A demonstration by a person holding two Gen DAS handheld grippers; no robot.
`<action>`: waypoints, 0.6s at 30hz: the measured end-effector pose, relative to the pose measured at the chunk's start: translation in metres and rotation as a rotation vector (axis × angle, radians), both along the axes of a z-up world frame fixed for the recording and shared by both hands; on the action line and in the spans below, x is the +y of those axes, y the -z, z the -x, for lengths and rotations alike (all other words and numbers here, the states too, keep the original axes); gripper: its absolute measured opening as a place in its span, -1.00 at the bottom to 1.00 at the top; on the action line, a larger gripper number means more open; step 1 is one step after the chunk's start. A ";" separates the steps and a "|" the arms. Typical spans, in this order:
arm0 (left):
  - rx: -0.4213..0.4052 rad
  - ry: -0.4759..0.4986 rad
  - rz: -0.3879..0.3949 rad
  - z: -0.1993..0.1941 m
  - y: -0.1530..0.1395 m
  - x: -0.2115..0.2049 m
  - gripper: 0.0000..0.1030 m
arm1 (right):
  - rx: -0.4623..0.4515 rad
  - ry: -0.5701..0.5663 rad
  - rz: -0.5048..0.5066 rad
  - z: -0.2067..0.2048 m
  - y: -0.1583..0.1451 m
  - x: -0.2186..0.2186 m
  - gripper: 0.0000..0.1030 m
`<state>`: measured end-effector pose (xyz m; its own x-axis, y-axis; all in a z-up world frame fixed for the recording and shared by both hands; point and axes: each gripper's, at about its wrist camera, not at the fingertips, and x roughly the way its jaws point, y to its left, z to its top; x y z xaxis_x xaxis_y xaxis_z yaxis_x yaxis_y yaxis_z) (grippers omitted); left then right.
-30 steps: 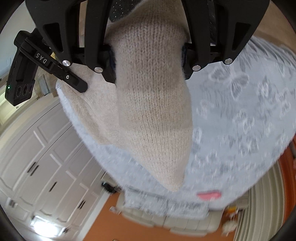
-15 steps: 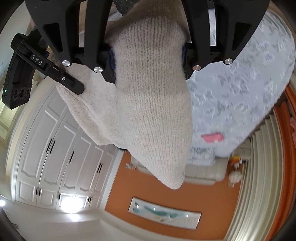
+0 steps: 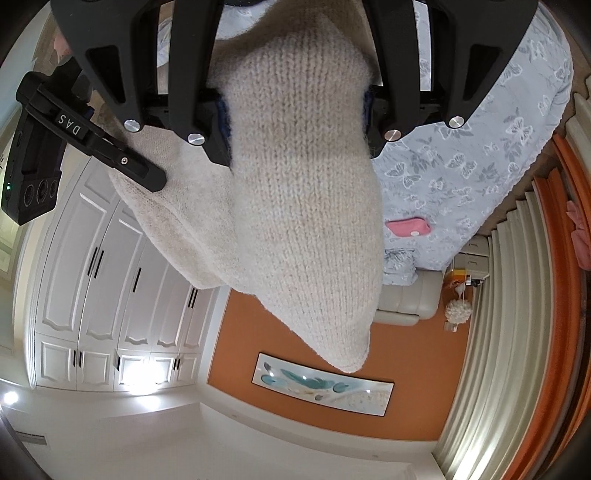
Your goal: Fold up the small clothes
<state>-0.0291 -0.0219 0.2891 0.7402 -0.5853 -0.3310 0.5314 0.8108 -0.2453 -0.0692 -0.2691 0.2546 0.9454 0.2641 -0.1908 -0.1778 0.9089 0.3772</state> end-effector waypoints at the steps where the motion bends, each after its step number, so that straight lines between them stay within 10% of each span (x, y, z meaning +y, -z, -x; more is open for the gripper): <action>1: -0.001 0.001 0.004 -0.003 0.000 0.004 -0.06 | -0.003 -0.005 0.005 -0.003 -0.001 0.002 -0.39; 11: 0.084 0.005 0.002 -0.052 0.049 0.024 -0.05 | 0.091 -0.042 0.005 -0.052 0.036 0.018 -0.39; 18: 0.298 -0.042 -0.060 -0.119 0.169 0.027 0.04 | 0.331 -0.042 -0.044 -0.123 0.157 0.014 -0.25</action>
